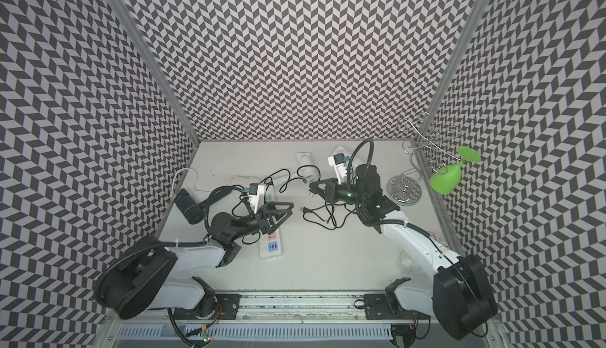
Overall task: Charge the blow dryers
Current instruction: Pick up the plug from the center of the board.
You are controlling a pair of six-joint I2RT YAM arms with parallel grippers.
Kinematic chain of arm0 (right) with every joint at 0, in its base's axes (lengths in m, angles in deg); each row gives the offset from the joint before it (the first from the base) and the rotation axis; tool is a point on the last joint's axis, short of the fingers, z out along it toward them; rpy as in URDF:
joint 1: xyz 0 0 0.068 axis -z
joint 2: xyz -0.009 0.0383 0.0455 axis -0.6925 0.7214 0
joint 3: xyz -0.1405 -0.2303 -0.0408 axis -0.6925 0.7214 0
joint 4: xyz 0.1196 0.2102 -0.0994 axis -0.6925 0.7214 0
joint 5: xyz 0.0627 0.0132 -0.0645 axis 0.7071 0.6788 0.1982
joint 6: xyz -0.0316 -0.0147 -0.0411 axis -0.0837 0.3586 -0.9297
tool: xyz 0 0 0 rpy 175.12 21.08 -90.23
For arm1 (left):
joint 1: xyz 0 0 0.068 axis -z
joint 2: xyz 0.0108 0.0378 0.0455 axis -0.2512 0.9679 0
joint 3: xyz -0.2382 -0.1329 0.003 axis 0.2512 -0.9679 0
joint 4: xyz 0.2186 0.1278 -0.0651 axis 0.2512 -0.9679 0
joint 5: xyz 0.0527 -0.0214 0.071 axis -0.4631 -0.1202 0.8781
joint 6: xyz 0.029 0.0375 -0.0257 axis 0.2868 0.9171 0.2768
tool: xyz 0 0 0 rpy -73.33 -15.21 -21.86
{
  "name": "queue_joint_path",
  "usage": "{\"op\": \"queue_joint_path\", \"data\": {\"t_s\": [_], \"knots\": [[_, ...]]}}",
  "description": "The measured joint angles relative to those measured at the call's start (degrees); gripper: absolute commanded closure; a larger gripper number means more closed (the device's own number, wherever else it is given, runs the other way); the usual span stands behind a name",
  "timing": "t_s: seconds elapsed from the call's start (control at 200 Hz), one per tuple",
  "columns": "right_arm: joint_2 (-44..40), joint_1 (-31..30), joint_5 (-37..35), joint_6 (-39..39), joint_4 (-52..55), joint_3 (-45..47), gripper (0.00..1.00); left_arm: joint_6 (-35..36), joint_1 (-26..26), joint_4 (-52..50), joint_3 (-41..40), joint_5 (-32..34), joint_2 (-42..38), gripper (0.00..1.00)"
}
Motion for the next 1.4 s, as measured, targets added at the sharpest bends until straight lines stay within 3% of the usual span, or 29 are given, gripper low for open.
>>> {"op": "queue_joint_path", "data": {"t_s": [0.115,0.3,0.681,1.076,1.227,1.397], "knots": [[-0.48,0.0,1.88,2.12,-2.97,1.31,1.0,-5.33,0.57,2.97,1.49,-1.51,7.19,0.33],[-0.96,0.0,3.82,3.63,-5.31,2.43,1.0,-7.91,1.84,3.54,3.17,-2.38,8.26,0.35],[-1.33,-0.57,7.32,6.05,-8.35,4.7,1.0,-9.57,1.9,3.93,8.22,-6.03,9.77,0.69],[-1.05,-4.04,8.24,6.4,-8.35,4.74,1.0,-9.79,1.88,3.96,8.83,-8.79,10.56,0.7],[-0.7,-4.9,8.22,6.08,-8.31,4.74,1.0,-9.84,1.7,4.07,9.57,-9.51,10.54,0.76],[-0.13,-5.05,7.8,5.66,-8.11,4.74,1.0,-9.9,1.33,4.13,9.6,-10.56,10.49,0.9]]}}
